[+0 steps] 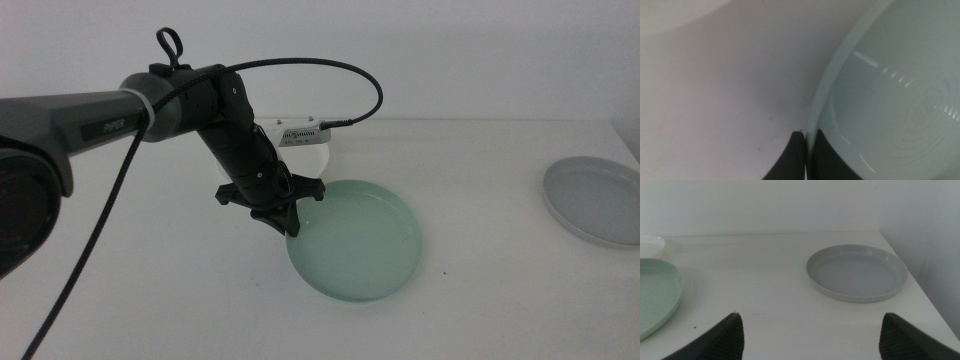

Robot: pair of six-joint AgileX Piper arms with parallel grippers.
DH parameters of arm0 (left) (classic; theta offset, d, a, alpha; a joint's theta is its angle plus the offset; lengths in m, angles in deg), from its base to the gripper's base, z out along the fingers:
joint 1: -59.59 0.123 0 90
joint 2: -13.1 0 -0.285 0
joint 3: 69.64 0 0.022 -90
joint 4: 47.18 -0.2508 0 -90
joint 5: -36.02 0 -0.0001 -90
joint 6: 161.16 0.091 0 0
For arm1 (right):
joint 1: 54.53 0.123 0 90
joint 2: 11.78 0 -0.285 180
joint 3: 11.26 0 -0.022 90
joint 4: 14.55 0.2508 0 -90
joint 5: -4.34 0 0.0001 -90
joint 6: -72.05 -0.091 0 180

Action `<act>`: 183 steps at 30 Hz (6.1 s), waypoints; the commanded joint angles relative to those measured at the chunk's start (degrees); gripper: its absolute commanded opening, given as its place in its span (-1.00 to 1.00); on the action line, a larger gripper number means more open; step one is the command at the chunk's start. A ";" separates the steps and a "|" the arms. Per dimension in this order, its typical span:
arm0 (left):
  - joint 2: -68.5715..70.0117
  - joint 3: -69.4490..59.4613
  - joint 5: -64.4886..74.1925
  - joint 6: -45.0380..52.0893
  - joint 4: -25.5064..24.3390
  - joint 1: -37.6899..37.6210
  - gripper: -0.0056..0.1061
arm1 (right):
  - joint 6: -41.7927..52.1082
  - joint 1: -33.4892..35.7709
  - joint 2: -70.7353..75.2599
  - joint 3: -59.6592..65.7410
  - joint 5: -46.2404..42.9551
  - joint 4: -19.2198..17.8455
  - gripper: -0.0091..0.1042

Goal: Stack the three bowls on top of each other.

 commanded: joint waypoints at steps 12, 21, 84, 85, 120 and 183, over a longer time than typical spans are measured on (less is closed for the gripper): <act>-0.77 0.42 -2.09 -0.26 0.08 -0.43 -0.33 | 0.22 -0.20 0.28 0.17 -0.12 -0.42 0.78; 3.94 6.99 10.04 0.06 -6.03 0.76 0.78 | 0.22 -0.20 0.28 0.17 -0.12 -0.42 0.78; -19.61 31.37 -1.58 -12.40 -12.63 12.51 -0.05 | 0.22 -0.20 0.28 0.17 -0.12 -0.42 0.78; -19.61 31.47 -1.71 -12.40 -12.72 12.64 -0.14 | 0.22 -0.20 0.28 0.17 -0.12 -0.42 0.78; 15.43 -6.23 -15.36 -11.32 -9.23 0.00 -0.93 | 0.22 -0.20 0.28 0.17 -0.12 -0.42 0.78; 49.96 -15.03 -1.67 14.99 0.33 -2.80 0.78 | 0.22 -0.20 0.28 0.17 -0.12 -0.42 0.78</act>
